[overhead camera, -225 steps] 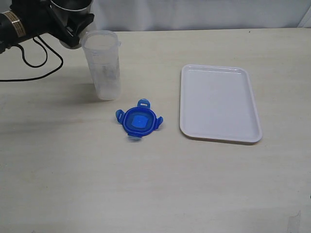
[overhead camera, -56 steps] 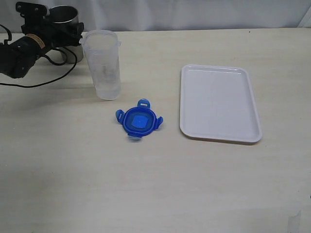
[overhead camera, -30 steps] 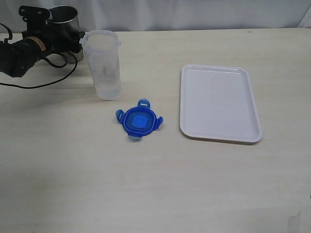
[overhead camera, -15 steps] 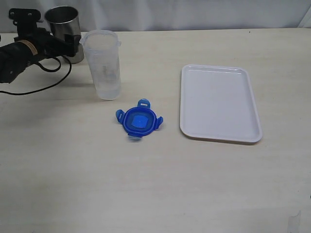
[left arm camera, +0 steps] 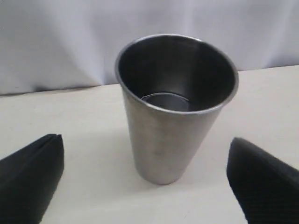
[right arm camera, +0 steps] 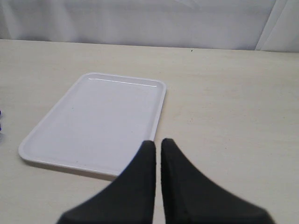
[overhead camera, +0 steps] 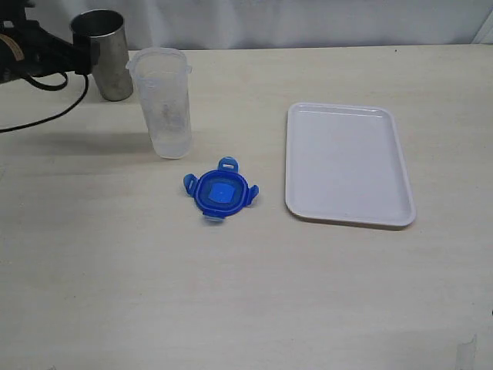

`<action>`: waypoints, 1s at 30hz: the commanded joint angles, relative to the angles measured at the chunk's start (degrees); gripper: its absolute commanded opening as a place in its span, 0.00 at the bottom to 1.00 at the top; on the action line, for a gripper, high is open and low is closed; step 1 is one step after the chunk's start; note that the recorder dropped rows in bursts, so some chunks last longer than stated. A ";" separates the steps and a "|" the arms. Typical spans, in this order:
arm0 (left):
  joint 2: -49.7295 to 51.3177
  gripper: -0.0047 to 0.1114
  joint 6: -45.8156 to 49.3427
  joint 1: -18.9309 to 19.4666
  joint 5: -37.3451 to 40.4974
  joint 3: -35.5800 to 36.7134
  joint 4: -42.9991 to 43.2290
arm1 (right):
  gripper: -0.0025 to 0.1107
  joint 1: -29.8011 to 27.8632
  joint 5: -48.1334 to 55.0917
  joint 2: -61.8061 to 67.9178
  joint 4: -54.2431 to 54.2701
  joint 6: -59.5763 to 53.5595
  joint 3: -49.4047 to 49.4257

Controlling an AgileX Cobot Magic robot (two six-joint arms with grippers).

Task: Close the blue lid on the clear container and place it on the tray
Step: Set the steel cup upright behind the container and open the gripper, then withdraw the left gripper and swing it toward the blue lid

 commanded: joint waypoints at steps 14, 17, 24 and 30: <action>-20.55 0.19 -0.56 -0.01 44.43 0.31 -4.60 | 0.06 0.10 -0.62 -0.25 0.10 0.09 0.13; -21.23 0.14 9.83 -0.01 52.81 0.31 -13.50 | 0.06 0.10 -0.62 -0.25 0.10 0.09 0.13; -21.23 0.14 27.55 -0.01 64.14 2.52 -39.30 | 0.06 0.10 -0.62 -0.25 0.10 0.09 0.13; -21.23 0.14 41.44 -0.01 59.91 12.74 -55.56 | 0.06 0.10 -0.62 -0.25 0.10 0.09 0.13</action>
